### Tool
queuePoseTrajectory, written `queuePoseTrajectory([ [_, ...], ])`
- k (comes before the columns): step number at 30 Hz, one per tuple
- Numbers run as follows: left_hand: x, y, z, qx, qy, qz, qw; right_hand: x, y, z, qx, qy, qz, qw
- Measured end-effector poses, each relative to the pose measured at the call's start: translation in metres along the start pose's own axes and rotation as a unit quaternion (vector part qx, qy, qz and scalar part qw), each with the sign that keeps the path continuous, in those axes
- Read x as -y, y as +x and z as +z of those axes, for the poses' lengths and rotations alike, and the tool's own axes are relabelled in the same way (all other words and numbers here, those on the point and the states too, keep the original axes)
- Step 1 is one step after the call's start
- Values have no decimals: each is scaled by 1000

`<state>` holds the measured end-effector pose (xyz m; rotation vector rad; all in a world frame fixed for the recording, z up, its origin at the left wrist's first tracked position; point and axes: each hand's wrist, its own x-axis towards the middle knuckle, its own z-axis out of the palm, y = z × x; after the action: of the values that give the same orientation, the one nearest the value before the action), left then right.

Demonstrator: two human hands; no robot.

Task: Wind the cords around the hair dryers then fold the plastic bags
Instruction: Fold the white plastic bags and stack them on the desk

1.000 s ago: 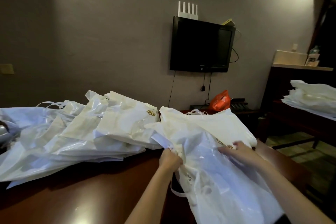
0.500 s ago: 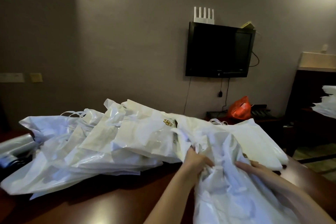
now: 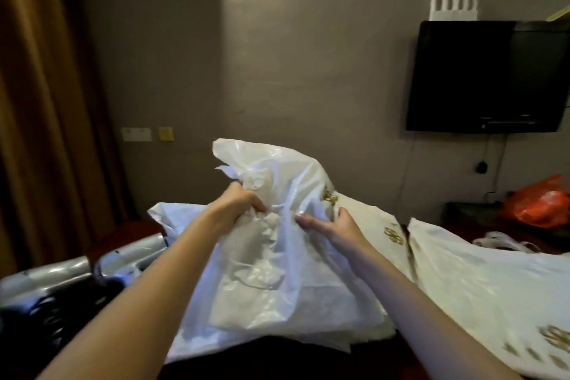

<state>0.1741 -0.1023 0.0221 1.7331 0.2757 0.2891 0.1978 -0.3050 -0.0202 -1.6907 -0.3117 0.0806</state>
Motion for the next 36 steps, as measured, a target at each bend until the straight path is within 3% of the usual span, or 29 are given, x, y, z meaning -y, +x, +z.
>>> queuePoseTrajectory([
  [4,14,38,-63,-26,41,-19,999,10,34,65,20,22,8,1000],
  [7,46,54,-86,-42,131,-62,989,-2,41,94,55,-43,53,996],
  [10,84,60,-91,-95,251,-100,958,-17,38,106,68,-174,7,982],
  [13,88,58,-93,-144,379,-101,908,-17,35,105,38,-362,-98,926],
  [16,72,38,-78,-218,487,37,845,-23,34,104,93,-421,-125,894],
  [18,74,27,-64,-151,534,125,822,-28,32,101,131,-428,-103,888],
  [21,92,12,-58,0,572,9,820,-25,18,84,138,-444,-111,878],
  [23,87,4,-53,-6,594,-13,804,-23,2,65,167,-408,-120,890],
  [25,68,-3,-36,-69,585,36,807,-26,-19,38,165,-351,-144,910],
  [27,44,-13,-1,-120,527,159,826,-35,-39,3,100,-300,-175,932],
  [29,20,-37,52,-89,411,258,870,-50,-59,-40,26,-238,-142,960],
  [32,7,-76,146,83,273,223,932,-76,-91,-111,-59,-139,-3,989],
  [36,37,-106,244,213,258,111,936,-103,-129,-185,-126,-106,189,968],
])
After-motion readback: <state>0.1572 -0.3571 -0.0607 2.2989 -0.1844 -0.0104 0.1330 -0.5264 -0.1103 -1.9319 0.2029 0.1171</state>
